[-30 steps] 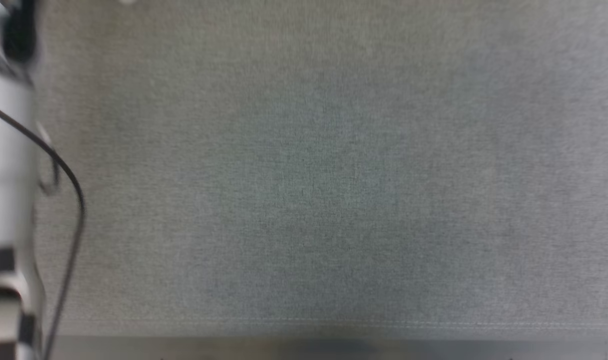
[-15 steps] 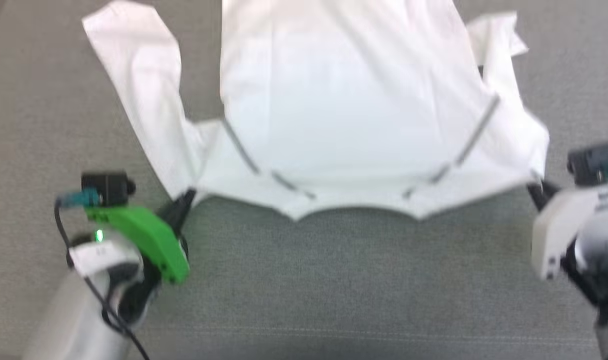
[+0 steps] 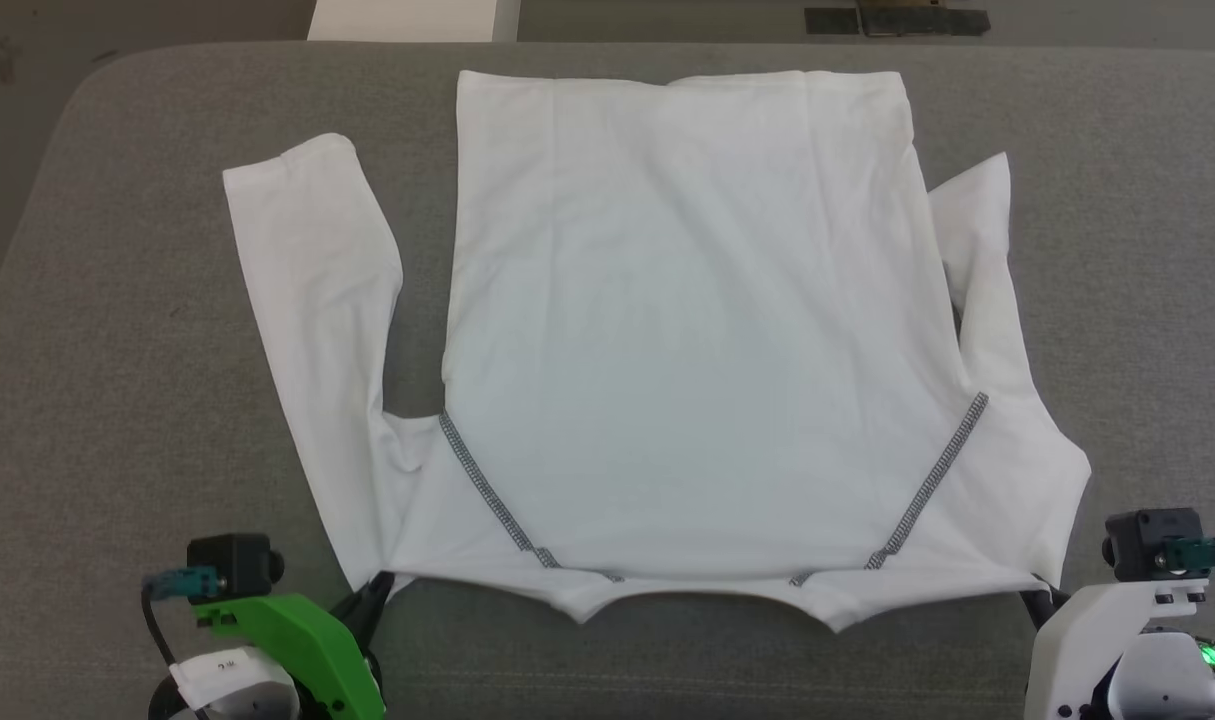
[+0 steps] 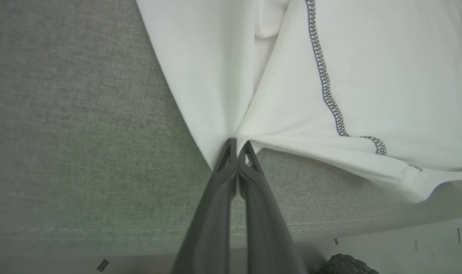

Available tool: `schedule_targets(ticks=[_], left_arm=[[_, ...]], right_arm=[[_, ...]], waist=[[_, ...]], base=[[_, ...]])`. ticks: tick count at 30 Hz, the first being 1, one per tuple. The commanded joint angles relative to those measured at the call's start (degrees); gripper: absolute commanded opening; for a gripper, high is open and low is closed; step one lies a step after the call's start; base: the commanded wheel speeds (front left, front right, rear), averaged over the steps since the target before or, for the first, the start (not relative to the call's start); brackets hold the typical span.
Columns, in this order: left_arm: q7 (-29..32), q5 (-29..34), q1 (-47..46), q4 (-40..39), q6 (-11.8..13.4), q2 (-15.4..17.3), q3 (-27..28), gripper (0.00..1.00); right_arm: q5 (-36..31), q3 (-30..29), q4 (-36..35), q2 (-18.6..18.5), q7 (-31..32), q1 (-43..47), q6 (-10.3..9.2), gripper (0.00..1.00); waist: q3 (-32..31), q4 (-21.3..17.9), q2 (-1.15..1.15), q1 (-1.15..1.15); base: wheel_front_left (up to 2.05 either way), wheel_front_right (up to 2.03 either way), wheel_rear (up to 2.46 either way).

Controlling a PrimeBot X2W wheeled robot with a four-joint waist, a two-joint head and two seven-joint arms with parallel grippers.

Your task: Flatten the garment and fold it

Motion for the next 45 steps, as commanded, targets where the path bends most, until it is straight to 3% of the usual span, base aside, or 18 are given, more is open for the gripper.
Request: schedule_targets(ticks=[1,12,13,14,15,23,28,36,45], left_arm=[[0.4,-0.1,1.5,0.3,0.8,0.7,0.1,0.0],[1.2,0.4,1.9,0.3,1.3,-0.3,-1.9,0.0],[0.7,0.3,1.7,0.4,1.0,-0.6,-1.9,0.38],[0.2,0.3,1.6,0.5,0.9,-0.8,-1.9,0.95],[-0.2,0.2,1.5,0.5,0.7,-1.1,-1.9,1.0],[-4.2,-1.0,2.5,-4.0,0.8,-2.0,0.4,1.0],[-8.1,-0.4,1.5,-8.7,1.7,-0.8,4.0,1.0],[-12.7,5.0,-9.8,-7.7,1.6,4.9,8.3,1.0],[-7.0,10.4,-31.5,1.9,0.6,13.7,8.8,1.0]], right_arm=[[-0.7,-0.9,0.8,0.4,-0.5,0.8,-0.12,0.0],[-1.9,-2.3,7.7,2.4,-1.0,-0.5,-0.12,0.0],[-1.7,-2.2,7.9,2.5,-1.3,-0.6,-0.12,0.09],[-1.6,-2.1,7.9,2.5,-1.5,-0.6,-0.12,0.54],[-1.4,-2.1,7.8,2.5,-1.9,-0.5,-0.12,1.0],[0.0,-3.1,0.9,2.7,-7.8,2.1,-0.12,1.0],[0.7,-2.9,-5.1,2.7,-13.9,2.4,-0.12,1.0],[0.1,-1.1,-8.7,2.7,-26.8,-2.5,-0.12,1.0],[-2.9,3.6,-8.9,2.7,-36.1,-12.0,-0.12,1.0]], waist=[[0.0,0.0,-0.01,0.01],[0.3,0.9,-0.01,0.01],[0.0,1.0,-0.01,0.01],[-0.2,1.0,-0.01,0.01],[-0.4,1.0,-0.01,0.01],[-2.2,0.7,-0.01,0.01],[-1.6,-0.3,-0.01,0.01],[3.6,-2.4,-0.01,0.01],[14.3,-5.5,-0.01,0.01]], base=[[0.0,0.0,0.0],[0.0,0.0,0.0],[0.0,0.0,0.0],[0.0,0.0,0.0],[0.0,0.0,0.0],[0.0,0.0,0.0],[0.0,0.0,0.0],[0.0,0.0,0.0],[0.0,0.0,0.0]])
